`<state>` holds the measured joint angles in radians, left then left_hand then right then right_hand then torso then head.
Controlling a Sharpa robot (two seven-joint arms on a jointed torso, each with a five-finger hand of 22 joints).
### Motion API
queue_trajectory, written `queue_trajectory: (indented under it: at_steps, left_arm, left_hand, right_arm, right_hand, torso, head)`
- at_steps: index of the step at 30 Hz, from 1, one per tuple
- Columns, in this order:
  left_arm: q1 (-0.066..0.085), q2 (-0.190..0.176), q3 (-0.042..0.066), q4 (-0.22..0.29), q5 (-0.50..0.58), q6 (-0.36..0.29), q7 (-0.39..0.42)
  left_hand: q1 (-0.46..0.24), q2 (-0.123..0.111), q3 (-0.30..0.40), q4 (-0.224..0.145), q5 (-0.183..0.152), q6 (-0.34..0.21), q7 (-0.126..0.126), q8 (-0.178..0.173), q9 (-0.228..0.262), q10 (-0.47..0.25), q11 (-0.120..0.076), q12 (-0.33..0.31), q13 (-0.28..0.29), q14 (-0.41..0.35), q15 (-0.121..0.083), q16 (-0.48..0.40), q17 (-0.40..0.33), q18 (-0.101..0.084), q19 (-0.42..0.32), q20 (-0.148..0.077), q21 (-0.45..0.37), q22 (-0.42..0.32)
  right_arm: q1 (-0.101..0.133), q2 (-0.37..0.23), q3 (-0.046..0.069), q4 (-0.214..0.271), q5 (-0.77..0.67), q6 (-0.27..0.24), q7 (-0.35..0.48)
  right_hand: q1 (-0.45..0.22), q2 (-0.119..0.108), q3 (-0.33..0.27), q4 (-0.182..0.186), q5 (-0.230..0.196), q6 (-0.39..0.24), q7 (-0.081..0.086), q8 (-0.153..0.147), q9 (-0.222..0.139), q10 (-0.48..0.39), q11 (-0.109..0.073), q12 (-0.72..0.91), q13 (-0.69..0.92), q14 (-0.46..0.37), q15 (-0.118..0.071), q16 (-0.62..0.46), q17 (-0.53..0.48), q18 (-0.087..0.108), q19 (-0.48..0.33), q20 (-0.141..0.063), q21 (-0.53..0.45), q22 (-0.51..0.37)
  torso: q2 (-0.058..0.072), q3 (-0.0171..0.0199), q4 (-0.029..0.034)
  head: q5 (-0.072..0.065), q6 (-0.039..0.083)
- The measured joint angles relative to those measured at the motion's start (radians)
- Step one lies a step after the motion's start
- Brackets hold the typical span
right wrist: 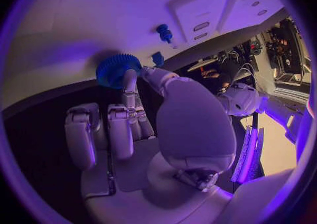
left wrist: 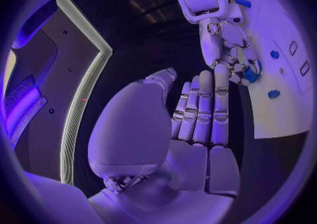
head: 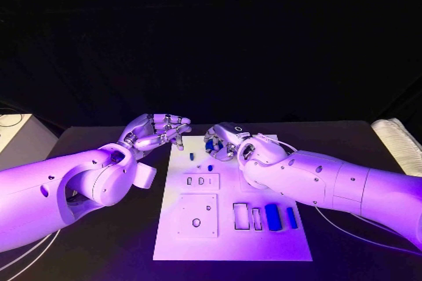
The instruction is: Assemble the parts on the task board
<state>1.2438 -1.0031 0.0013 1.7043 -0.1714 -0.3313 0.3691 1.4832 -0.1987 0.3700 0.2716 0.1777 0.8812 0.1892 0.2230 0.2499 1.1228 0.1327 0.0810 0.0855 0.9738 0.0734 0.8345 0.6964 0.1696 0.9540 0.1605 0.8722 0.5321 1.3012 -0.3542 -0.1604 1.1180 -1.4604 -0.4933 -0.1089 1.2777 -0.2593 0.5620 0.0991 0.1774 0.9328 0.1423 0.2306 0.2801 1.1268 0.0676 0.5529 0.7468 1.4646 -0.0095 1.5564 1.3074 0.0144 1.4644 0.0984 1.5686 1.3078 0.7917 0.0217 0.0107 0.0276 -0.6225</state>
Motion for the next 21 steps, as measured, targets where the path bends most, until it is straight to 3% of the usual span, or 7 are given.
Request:
queue_trajectory:
  at_steps: [21]
  left_arm:
    - [0.0,0.0,0.0,0.0,0.0,0.0,-0.001]
  left_hand:
    - [0.0,0.0,0.0,0.0,0.0,0.0,0.0,0.0,0.001,0.0,0.0,0.0,0.0,0.0,0.0,0.0,0.0,0.0,0.0,0.0,0.0,0.0]
  right_arm:
    - [-0.005,0.0,-0.003,0.028,0.031,0.0,0.036]
  right_hand:
    - [-0.004,0.004,0.008,-0.008,0.0,0.003,0.002,0.0,0.003,-0.006,-0.005,-0.015,-0.016,0.0,0.0,0.0,0.0,0.0,0.0,0.0,0.0,0.0]
  torso:
    - [0.0,0.0002,0.0]
  head:
    - [0.002,-0.002]
